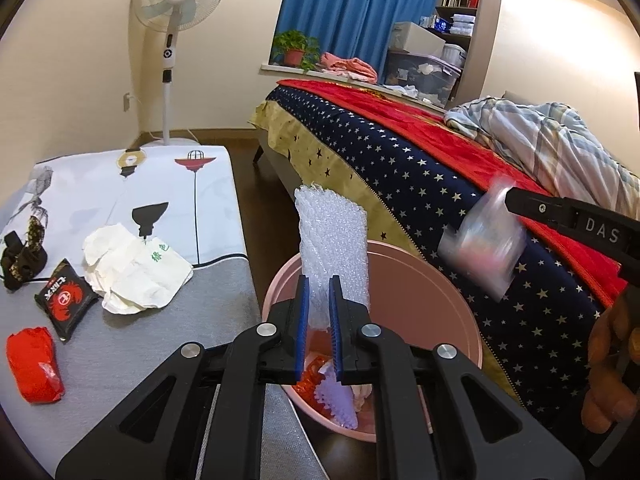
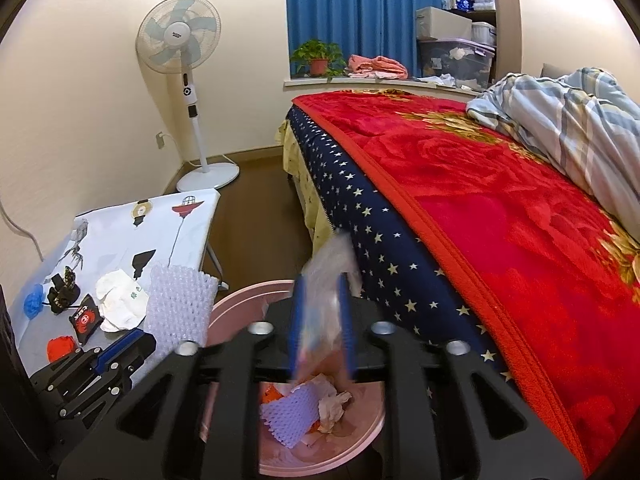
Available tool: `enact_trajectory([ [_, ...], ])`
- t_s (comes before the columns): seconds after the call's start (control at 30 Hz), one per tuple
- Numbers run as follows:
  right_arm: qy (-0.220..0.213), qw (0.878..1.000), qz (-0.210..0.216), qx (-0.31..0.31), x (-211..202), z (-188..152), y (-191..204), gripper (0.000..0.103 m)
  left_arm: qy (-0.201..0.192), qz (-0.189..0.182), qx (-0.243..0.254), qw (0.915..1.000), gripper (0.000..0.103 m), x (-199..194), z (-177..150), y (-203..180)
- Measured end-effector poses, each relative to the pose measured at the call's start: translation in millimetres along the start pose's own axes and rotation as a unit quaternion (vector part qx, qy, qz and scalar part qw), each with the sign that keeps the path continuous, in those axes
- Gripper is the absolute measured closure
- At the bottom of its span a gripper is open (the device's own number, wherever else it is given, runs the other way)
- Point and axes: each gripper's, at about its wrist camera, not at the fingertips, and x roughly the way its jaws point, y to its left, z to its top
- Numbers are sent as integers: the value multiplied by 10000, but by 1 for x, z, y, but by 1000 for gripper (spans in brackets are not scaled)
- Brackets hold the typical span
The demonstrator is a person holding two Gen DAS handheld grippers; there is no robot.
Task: Collect trash
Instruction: 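Carry the foam net and plastic bag over the pink bin and open both tools, then move both open tools back over the white napkin and blue plastic bag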
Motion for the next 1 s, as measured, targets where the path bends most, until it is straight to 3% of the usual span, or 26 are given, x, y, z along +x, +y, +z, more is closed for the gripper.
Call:
enact_trajectory([
  [0.07, -39, 9999, -97, 55, -2, 0, -2, 38, 43, 35, -1, 10000, 75, 1, 0, 3],
  [0.1, -56, 9999, -125, 75, -2, 0, -3, 38, 43, 60, -13, 10000, 71, 1, -1, 5],
  [0.67, -125, 9999, 56, -69, -13, -3, 8, 38, -320, 361, -143, 9987, 71, -46, 6, 33],
  [1.0, -227, 9989, 262, -314, -27, -6, 30, 46, -490, 540, -229, 9971, 71, -73, 6, 54],
])
